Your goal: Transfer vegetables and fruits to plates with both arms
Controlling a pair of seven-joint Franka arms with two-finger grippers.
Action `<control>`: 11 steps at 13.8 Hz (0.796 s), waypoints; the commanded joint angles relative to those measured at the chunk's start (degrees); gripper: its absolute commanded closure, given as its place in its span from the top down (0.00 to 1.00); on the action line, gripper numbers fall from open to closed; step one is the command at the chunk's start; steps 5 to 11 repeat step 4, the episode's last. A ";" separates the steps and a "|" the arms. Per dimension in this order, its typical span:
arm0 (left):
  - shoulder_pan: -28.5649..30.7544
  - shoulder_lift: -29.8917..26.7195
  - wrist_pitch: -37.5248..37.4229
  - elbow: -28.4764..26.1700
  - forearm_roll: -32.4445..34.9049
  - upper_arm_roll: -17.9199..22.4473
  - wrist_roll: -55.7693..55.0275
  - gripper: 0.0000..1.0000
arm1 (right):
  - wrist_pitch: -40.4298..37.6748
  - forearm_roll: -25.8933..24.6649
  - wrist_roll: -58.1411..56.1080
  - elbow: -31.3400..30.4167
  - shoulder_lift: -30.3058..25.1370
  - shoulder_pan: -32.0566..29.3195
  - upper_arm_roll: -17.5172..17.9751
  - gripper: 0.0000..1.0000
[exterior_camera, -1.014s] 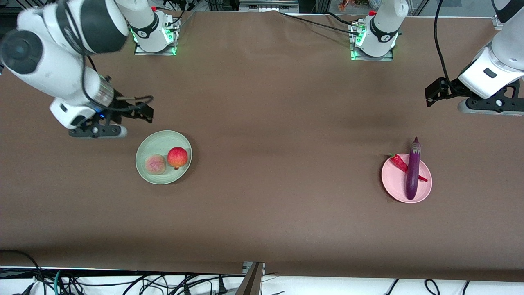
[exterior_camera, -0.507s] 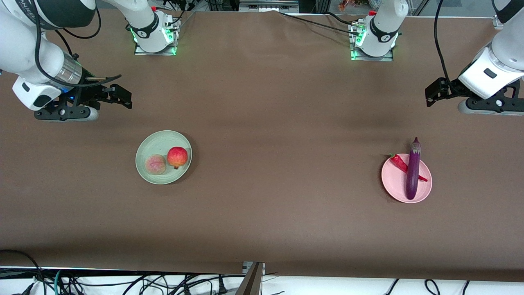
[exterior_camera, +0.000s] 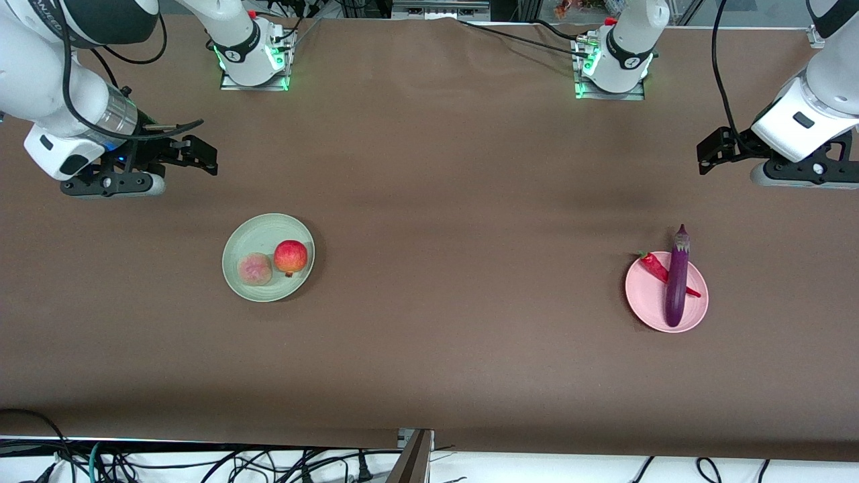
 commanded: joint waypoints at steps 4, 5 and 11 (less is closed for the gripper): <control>0.03 0.89 -1.67 2.06 -0.56 -0.23 -0.37 1.00 | -1.27 -1.95 -0.92 2.36 -0.41 -1.45 1.40 1.00; 0.03 0.89 -1.67 2.06 -0.56 -0.23 -0.37 1.00 | -1.27 -1.95 -0.92 2.36 -0.41 -1.45 1.40 1.00; 0.03 0.89 -1.67 2.06 -0.56 -0.23 -0.37 1.00 | -1.27 -1.95 -0.92 2.36 -0.41 -1.45 1.40 1.00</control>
